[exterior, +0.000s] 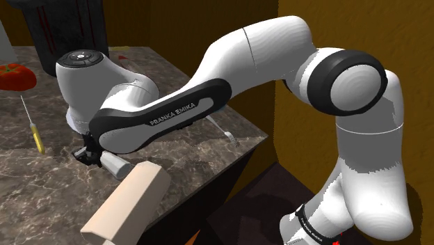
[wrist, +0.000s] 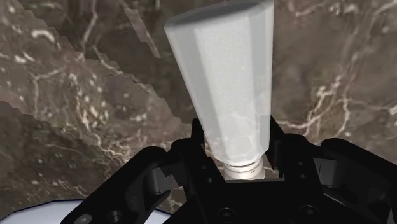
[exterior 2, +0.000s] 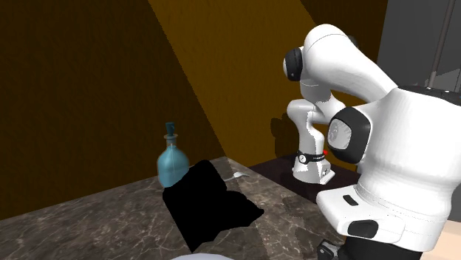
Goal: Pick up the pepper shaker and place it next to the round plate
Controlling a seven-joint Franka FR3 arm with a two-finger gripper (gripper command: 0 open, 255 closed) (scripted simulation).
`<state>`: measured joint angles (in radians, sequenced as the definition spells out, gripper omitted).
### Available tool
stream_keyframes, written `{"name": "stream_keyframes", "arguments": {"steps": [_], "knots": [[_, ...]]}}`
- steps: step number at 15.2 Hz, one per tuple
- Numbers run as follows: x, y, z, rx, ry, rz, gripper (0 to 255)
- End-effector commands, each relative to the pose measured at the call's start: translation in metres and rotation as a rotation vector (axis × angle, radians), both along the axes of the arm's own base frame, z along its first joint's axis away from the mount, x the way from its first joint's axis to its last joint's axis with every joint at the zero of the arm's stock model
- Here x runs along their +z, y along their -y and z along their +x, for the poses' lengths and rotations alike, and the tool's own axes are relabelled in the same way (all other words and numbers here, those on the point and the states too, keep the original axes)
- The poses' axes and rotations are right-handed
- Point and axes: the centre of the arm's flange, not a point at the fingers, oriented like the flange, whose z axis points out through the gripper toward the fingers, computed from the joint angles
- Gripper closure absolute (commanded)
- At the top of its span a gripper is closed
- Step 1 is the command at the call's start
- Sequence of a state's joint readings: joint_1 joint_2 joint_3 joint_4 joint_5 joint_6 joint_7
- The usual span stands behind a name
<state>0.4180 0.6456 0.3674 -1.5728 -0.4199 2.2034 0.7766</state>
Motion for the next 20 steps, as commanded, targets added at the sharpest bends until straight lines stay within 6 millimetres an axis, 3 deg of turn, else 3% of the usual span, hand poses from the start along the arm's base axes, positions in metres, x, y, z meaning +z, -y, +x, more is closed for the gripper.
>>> {"name": "stream_keyframes", "arguments": {"steps": [1,20], "knots": [[0.0,0.0,0.002,-0.003,-0.006,-0.006,255],[0.1,0.0,0.002,-0.003,-0.006,-0.006,255]]}}
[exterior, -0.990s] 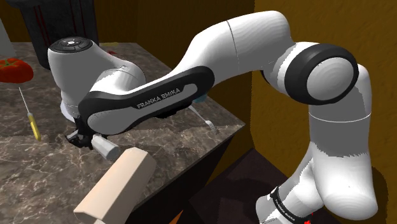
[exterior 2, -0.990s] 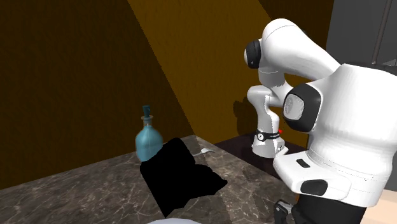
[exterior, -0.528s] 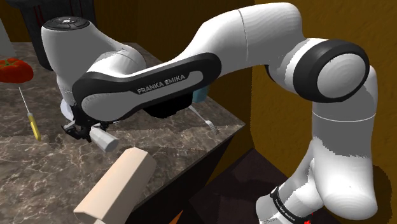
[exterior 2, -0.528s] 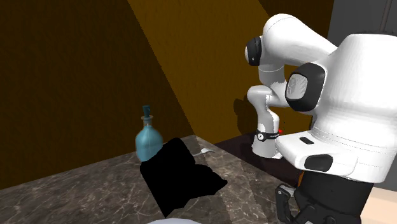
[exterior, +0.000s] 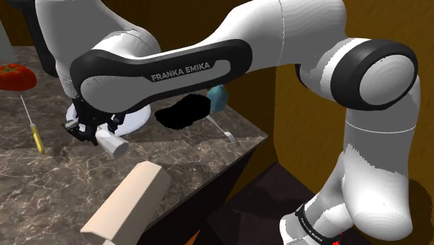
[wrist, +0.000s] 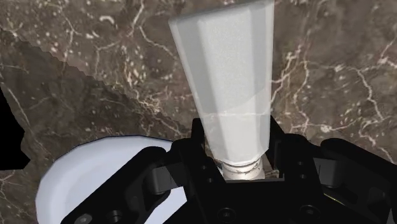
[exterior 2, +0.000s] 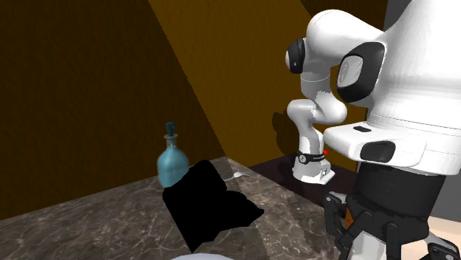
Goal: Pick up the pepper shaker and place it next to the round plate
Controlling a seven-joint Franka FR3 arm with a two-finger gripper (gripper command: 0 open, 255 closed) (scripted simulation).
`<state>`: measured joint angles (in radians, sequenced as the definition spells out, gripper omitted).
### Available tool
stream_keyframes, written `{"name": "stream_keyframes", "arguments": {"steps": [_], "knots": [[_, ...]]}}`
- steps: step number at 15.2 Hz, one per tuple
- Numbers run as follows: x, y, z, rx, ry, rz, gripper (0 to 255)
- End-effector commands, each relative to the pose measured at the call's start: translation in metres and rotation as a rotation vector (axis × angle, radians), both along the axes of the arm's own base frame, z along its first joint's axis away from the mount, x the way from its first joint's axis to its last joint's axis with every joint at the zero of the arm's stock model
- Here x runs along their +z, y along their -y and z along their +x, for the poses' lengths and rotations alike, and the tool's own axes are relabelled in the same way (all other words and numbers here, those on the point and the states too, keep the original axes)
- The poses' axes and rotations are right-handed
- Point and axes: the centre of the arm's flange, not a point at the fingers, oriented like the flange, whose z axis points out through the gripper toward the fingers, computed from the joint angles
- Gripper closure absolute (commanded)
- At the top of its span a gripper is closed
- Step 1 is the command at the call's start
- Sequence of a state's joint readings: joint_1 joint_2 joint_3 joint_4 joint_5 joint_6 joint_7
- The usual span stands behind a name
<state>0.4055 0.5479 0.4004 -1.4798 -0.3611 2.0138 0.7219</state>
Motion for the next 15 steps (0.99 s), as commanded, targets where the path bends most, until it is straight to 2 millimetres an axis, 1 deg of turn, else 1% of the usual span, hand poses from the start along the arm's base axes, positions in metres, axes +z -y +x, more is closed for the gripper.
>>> {"name": "stream_keyframes", "arguments": {"steps": [1,3,4,5,15], "knots": [[0.011,0.0,-0.001,0.0,0.0,0.0,255],[0.022,0.0,-0.001,0.0,0.0,0.0,255],[0.023,0.0,-0.001,0.0,0.0,0.0,255],[0.034,-0.011,0.006,0.0,0.0,0.0,255],[-0.019,-0.011,0.006,0.0,0.0,0.0,255]]}}
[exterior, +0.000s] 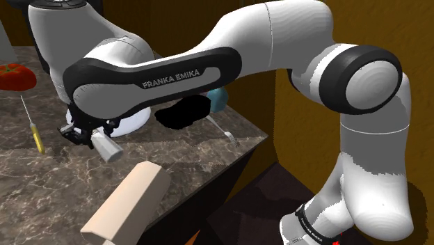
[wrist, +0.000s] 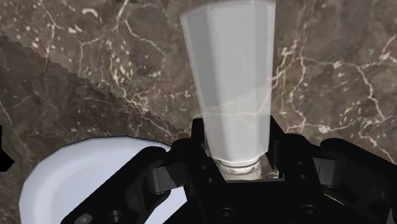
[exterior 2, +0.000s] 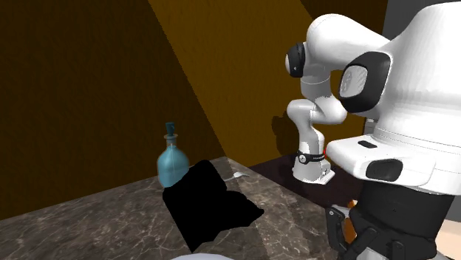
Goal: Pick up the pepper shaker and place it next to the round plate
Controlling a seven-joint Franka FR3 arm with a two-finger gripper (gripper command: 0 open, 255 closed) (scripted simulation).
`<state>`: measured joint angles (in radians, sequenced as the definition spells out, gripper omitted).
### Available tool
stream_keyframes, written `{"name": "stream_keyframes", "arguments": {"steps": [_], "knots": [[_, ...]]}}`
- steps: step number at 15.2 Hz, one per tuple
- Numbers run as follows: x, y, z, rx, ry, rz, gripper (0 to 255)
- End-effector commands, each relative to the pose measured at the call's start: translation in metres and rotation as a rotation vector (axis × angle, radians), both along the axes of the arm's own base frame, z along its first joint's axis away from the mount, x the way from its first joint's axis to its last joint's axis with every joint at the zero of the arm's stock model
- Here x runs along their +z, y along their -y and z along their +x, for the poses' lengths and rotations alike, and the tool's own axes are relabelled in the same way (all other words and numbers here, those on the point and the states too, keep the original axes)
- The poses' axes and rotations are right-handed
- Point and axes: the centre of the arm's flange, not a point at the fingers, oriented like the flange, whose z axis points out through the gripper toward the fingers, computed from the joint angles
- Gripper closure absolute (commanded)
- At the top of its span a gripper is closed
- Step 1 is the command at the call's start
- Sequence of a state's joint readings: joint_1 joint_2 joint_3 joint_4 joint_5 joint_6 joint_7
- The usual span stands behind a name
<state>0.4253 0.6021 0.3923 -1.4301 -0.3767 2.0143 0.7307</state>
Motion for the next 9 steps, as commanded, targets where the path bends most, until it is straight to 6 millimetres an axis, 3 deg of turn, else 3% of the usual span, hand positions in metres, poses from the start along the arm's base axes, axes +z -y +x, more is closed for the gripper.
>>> {"name": "stream_keyframes", "arguments": {"steps": [1,9], "knots": [[-0.01,-0.001,-0.001,0.0,0.001,0.001,255],[-0.052,-0.001,-0.001,0.0,0.001,0.001,255]]}}
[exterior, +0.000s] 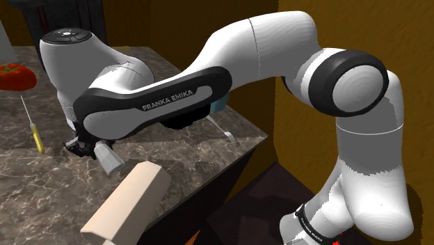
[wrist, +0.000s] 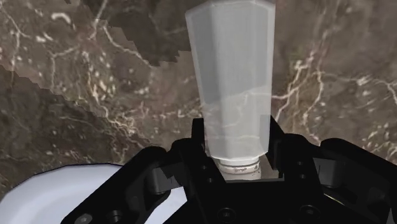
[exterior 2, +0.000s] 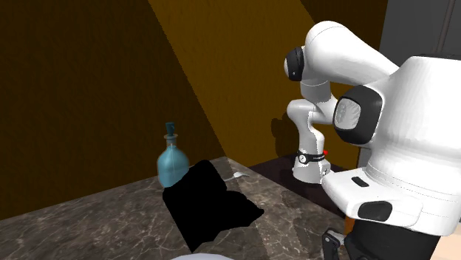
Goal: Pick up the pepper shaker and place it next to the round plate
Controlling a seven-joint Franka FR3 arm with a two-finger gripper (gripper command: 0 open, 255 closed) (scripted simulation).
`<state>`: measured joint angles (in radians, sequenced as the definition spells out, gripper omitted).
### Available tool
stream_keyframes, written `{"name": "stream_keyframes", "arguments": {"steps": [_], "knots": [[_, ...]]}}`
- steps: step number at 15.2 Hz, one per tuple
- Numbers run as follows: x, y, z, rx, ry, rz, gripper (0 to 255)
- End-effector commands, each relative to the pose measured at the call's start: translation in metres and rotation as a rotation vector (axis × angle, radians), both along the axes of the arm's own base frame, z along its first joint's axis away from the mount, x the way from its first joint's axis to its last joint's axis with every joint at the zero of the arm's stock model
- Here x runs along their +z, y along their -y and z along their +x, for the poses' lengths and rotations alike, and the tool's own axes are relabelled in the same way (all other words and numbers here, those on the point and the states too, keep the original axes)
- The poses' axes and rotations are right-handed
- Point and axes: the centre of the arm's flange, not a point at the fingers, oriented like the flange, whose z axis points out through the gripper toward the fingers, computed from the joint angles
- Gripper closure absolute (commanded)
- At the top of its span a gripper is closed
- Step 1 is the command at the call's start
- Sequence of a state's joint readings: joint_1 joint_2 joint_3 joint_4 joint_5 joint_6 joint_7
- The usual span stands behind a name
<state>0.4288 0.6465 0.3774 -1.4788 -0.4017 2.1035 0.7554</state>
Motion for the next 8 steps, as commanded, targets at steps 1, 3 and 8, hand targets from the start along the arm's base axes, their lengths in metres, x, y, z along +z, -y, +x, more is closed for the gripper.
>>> {"name": "stream_keyframes", "arguments": {"steps": [1,3,8], "knots": [[-0.0108,-0.0006,-0.0004,0.0,0.0,0.0,255],[-0.0176,-0.0006,-0.0004,0.0,0.0,0.0,255],[-0.0176,-0.0006,-0.0004,0.0,0.0,0.0,255]]}}
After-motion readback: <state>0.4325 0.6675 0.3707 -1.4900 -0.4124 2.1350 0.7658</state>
